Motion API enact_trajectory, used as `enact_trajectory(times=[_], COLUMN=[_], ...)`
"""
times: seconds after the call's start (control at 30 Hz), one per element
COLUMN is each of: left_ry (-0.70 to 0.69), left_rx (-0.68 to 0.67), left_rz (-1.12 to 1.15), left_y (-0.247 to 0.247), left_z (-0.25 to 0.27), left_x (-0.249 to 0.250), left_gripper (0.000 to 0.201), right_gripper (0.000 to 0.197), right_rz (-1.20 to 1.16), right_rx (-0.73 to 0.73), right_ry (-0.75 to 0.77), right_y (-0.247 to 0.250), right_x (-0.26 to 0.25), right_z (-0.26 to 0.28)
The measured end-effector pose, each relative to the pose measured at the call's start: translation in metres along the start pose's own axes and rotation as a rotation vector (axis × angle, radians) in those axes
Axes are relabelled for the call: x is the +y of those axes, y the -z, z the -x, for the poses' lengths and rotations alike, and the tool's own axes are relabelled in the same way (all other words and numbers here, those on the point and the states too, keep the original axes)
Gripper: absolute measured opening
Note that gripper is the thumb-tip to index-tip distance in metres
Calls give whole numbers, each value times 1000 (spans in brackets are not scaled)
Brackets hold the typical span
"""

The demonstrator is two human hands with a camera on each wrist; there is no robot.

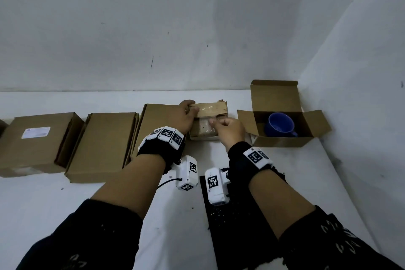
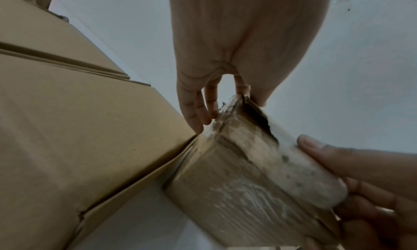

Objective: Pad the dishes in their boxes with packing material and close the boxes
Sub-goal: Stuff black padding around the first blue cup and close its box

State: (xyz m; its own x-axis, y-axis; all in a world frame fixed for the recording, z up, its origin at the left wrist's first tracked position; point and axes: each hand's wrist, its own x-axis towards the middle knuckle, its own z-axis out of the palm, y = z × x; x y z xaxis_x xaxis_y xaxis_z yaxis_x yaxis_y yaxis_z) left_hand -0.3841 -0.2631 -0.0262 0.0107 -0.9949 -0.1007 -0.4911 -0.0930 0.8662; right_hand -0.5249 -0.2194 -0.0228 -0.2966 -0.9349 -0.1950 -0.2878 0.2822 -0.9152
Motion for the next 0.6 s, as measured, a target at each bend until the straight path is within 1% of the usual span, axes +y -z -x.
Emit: enact_trajectory(times=[0.13,0.2,0.3,0.37,0.5,0.6], left_ry=[-7,-10,-14,-9,-2,-2], left_rx=[44,63,86,83,79,80], left_rz=[14,9,1,9,18,-20], left_y=[-4,-5,-6,-7,-5,-4], left_z=[-1,-1,0,1,1,0], left_x=[-3,-4,-5,-4,-2,-1], left_gripper=[30,29,28,28,27,28], right_gripper=[34,35,39,37,41,36], right_rz=[49,67,126,192,297,312], right_rx=[18,2,-7,-6,46,76], right_ry=[12,15,59,87,168,226], right_y=[-8,-10,-7,-5,-8,-8], right_x=[24,30,26,23,21,24], right_z=[-10,-11,-7,-4,6,10])
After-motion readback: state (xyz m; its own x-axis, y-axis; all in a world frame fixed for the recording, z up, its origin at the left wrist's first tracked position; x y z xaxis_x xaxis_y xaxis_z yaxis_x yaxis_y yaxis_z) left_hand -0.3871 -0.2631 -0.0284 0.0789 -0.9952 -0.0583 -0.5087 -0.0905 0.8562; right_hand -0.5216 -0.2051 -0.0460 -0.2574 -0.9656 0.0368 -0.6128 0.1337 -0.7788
